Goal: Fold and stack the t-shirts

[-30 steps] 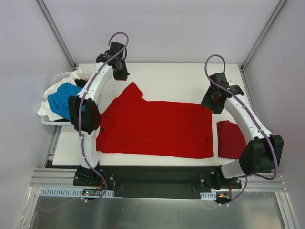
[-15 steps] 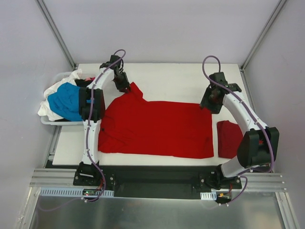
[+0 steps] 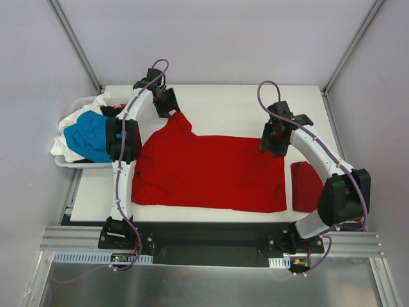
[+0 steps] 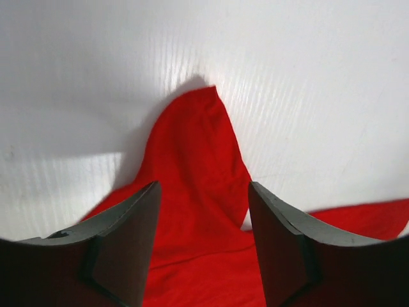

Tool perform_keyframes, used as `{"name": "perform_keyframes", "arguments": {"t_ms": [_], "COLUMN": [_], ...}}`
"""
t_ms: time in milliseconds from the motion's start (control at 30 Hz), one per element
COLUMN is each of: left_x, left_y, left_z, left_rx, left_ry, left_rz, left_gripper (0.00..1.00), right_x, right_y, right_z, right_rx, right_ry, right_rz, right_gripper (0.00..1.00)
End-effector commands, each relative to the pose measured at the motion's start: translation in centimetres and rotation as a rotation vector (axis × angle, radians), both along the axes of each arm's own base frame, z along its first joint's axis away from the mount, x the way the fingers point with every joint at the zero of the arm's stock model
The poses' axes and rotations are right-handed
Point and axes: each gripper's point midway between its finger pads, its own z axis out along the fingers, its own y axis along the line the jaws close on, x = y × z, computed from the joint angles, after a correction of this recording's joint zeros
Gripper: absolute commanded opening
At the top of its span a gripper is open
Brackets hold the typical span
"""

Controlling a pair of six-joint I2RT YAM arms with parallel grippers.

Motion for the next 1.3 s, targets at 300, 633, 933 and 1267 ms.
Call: {"name": "perform_keyframes", "arguments": {"t_ms": [300, 633, 933, 1267], "left_x": [4.0, 4.0, 4.3, 4.9], "left_y": [1.3, 2.5, 1.7, -0.7], "left_z": [0.0, -1.5, -2.1, -2.8], "left_rx": [0.064, 0.151, 0.111, -0.003], "left_ry": [-0.117, -0.108, -0.104, -0.124], "left_rz": [0.014, 0.031, 0.016, -0.047], "left_gripper": [0.74, 0.64, 0.22, 0.55], "right_x": [-3.4, -3.4, -3.8, -4.9], "right_y": [2.1, 2.9, 3.4, 3.4], "right_z": [-1.0, -0.8, -0.8, -1.2], "right_rx": [-0.058, -0.065, -0.07, -0.085], "right_ry": [0.094, 0.097, 0.105, 0.124], "right_rz": [0.13, 0.157, 0.171, 0.188], "right_gripper": [0.51, 0.51, 0.5, 0.5]}}
